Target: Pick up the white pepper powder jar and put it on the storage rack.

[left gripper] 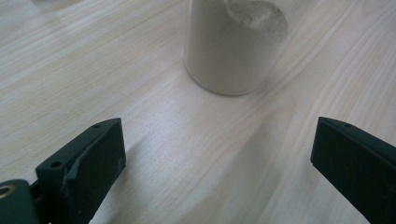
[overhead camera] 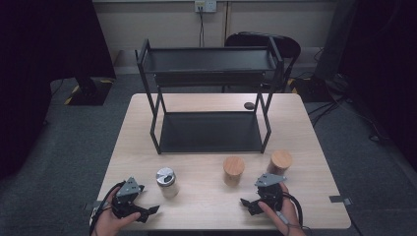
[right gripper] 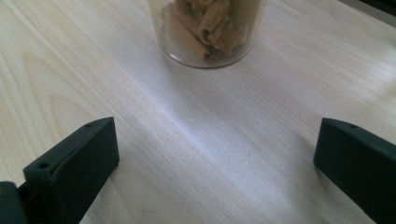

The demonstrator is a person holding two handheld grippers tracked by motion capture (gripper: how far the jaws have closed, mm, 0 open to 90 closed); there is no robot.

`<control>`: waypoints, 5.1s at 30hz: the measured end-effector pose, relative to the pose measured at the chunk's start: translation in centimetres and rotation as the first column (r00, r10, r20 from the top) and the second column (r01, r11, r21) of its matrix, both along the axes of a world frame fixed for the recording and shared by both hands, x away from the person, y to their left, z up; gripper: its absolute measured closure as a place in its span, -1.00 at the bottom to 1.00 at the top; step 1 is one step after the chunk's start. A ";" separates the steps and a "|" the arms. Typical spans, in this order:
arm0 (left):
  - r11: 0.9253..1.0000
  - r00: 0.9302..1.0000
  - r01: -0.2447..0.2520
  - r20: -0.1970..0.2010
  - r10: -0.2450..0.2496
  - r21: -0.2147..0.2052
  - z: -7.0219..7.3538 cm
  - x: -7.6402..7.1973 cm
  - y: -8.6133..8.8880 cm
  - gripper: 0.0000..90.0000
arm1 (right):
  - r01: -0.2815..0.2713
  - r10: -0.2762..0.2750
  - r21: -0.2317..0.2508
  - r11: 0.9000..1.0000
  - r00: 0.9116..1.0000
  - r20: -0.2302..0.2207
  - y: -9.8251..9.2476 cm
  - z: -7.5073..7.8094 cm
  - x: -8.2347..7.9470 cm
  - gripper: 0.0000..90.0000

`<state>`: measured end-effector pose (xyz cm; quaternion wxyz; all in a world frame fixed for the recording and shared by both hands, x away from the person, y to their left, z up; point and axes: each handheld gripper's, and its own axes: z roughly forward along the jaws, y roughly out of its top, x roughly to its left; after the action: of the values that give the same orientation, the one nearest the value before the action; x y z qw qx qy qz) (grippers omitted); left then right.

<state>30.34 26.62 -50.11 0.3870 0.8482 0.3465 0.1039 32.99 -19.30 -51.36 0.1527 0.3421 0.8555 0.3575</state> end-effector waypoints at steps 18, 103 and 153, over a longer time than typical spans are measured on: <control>1.000 1.000 -0.010 0.026 0.011 -0.025 0.9 1.0 -0.5 -0.93 | 0.000 0.000 0.000 1.000 1.000 0.000 0.0 0.0 0.0 -1.00; 0.997 0.997 0.034 0.077 -0.029 -0.073 0.9 3.5 -5.3 -0.61 | 0.000 0.000 0.000 1.000 1.000 0.000 0.0 0.0 0.0 -1.00; 0.998 0.993 0.013 0.122 -0.004 -0.069 1.9 4.2 -6.1 -0.32 | 0.000 0.000 0.000 1.000 1.000 0.000 0.0 0.0 0.0 -1.00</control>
<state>34.58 20.55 -48.20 0.4372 0.8277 0.3220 0.1414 33.00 -19.30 -51.36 0.1525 0.3420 0.8555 0.3576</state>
